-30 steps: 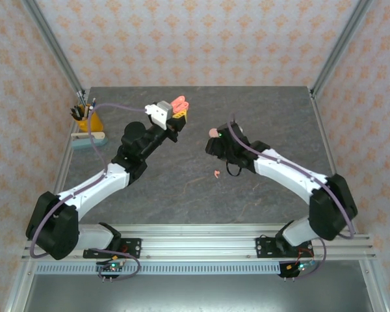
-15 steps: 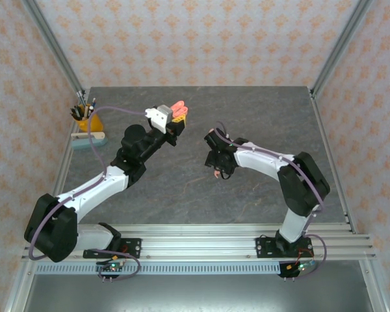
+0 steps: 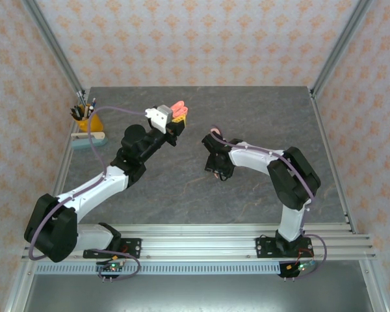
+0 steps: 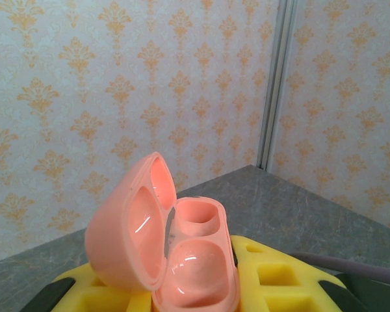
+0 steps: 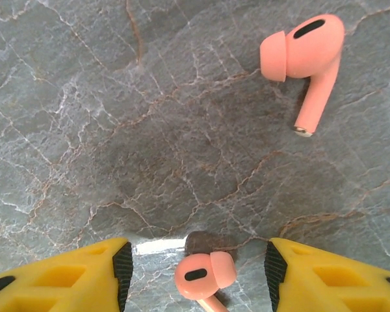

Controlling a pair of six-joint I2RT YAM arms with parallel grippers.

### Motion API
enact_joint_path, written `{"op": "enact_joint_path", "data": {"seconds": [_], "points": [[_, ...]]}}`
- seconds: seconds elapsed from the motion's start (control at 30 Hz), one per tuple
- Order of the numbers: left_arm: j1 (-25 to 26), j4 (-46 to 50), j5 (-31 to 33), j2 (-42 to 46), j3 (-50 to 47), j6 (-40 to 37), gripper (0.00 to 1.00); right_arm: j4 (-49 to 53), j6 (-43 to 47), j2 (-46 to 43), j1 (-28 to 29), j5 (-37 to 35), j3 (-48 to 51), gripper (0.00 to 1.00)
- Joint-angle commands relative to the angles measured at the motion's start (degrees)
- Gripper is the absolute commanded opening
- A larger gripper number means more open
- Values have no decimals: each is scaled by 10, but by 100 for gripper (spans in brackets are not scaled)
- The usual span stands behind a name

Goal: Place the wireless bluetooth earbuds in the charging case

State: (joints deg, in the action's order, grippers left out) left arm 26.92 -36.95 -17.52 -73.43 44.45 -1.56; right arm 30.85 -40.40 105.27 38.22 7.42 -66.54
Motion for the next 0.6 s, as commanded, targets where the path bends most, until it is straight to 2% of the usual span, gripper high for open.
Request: {"op": "enact_joint_path", "data": {"seconds": [0.0,0.57], "points": [[2,-9,-2,6,6,-14,0,17,22,10,4,1,-16,57],[2,-10,-1,-9,19,-16,0,63,58,38,13,-4,-40,48]]}}
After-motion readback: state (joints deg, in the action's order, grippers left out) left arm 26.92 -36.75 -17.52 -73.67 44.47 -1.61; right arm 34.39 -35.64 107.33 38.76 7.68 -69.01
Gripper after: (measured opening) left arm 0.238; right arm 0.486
